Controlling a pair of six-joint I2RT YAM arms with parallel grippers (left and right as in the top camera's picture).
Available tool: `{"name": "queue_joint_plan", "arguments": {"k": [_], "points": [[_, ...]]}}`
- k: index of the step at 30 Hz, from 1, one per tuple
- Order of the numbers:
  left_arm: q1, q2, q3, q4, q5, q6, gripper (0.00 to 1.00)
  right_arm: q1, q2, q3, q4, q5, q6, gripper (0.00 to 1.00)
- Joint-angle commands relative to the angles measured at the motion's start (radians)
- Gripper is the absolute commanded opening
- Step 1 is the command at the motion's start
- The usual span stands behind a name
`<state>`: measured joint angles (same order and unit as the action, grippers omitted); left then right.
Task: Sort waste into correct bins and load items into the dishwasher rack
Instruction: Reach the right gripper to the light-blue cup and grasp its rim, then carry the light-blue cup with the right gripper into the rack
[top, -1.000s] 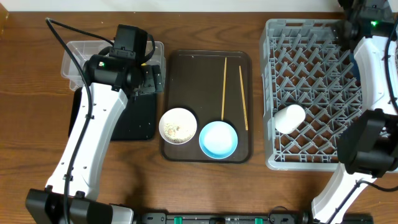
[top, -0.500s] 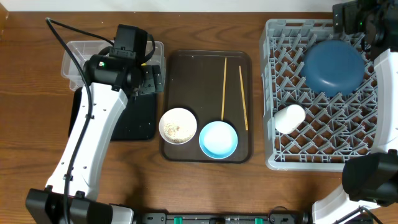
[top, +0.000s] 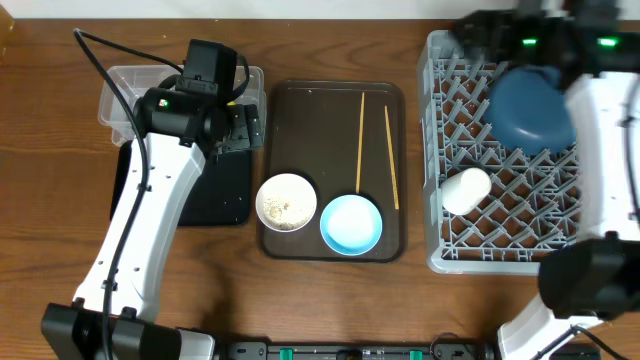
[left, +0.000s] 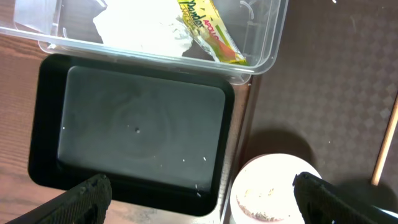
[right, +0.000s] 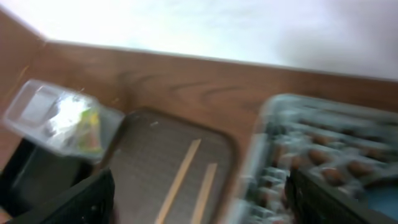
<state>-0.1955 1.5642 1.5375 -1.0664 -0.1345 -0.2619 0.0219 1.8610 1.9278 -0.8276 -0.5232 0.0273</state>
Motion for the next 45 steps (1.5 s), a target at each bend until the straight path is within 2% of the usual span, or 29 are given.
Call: {"name": "queue_joint_plan", "arguments": {"k": [1, 5, 8, 10, 18, 22, 32, 35, 45], "points": [[0.003, 0.006, 0.011, -0.002, -0.005, -0.001, 0.96, 0.160, 0.056, -0.013, -0.016, 0.193, 0.121, 0.84], [0.003, 0.006, 0.011, -0.002, -0.005, -0.001, 0.96, 0.312, 0.116, -0.013, -0.022, 0.439, 0.249, 0.80], [0.003, 0.006, 0.011, -0.002, -0.005, -0.001, 0.96, 0.393, 0.168, -0.013, -0.027, 0.505, 0.295, 0.71], [0.003, 0.006, 0.011, -0.002, -0.005, -0.001, 0.96, 0.431, 0.190, -0.013, -0.056, 0.504, 0.309, 0.66], [0.003, 0.006, 0.011, -0.002, -0.005, -0.001, 0.96, 0.486, 0.199, -0.015, -0.353, 0.435, 0.324, 0.69], [0.003, 0.006, 0.011, -0.002, -0.005, -0.001, 0.96, 0.492, 0.198, -0.033, -0.480, 0.349, 0.255, 0.70], [0.003, 0.006, 0.011, -0.002, -0.005, -0.001, 0.96, 0.515, 0.198, -0.138, -0.522, 0.328, 0.223, 0.61], [0.003, 0.006, 0.011, -0.002, -0.005, -0.001, 0.96, 0.516, 0.198, -0.206, -0.500, 0.333, 0.212, 0.56], [0.003, 0.006, 0.011, -0.002, -0.005, -0.001, 0.96, 0.515, 0.198, -0.394, -0.345, 0.381, 0.190, 0.24]]}}
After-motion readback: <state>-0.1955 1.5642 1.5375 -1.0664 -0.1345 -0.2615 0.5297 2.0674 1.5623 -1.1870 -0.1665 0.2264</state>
